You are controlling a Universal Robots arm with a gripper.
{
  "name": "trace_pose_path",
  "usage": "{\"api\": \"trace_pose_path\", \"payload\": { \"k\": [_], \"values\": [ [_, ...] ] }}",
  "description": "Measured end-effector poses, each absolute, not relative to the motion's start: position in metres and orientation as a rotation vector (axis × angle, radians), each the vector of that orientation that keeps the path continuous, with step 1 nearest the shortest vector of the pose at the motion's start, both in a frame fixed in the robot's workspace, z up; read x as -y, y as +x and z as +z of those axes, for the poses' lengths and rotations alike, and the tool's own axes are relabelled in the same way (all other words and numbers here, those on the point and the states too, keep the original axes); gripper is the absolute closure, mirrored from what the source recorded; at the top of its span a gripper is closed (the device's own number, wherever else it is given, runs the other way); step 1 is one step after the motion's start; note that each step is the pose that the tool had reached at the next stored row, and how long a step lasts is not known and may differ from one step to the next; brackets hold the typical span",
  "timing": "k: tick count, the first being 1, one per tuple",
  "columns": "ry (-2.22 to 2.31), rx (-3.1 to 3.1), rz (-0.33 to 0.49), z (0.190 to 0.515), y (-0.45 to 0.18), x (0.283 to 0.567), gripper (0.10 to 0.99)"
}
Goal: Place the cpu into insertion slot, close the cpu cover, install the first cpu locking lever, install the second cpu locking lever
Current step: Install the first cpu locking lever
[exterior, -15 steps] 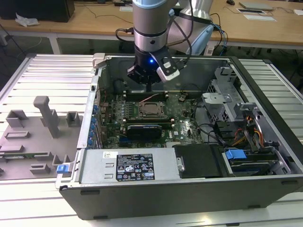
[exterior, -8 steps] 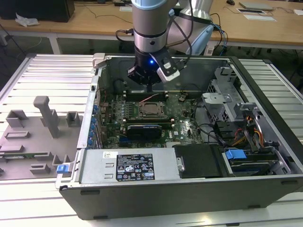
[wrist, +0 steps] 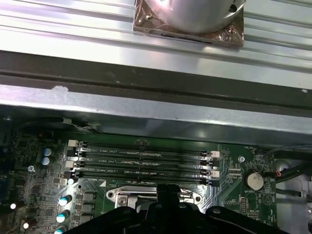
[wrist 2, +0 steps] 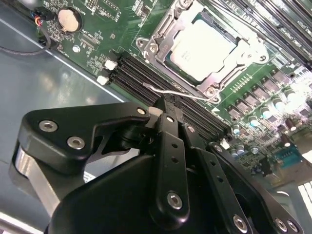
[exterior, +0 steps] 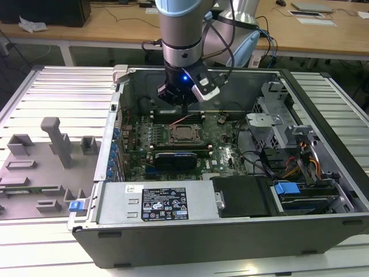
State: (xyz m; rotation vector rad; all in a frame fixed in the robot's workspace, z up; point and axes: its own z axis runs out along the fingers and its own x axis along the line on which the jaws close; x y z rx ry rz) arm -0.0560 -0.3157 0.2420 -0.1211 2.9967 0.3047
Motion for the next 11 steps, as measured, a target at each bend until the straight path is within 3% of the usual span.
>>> {"api": "trace_pose_path", "payload": {
  "k": [11],
  "values": [
    [-0.126,-2.960,0.295,0.228,-0.056,0.316,0.980]
  ]
}}
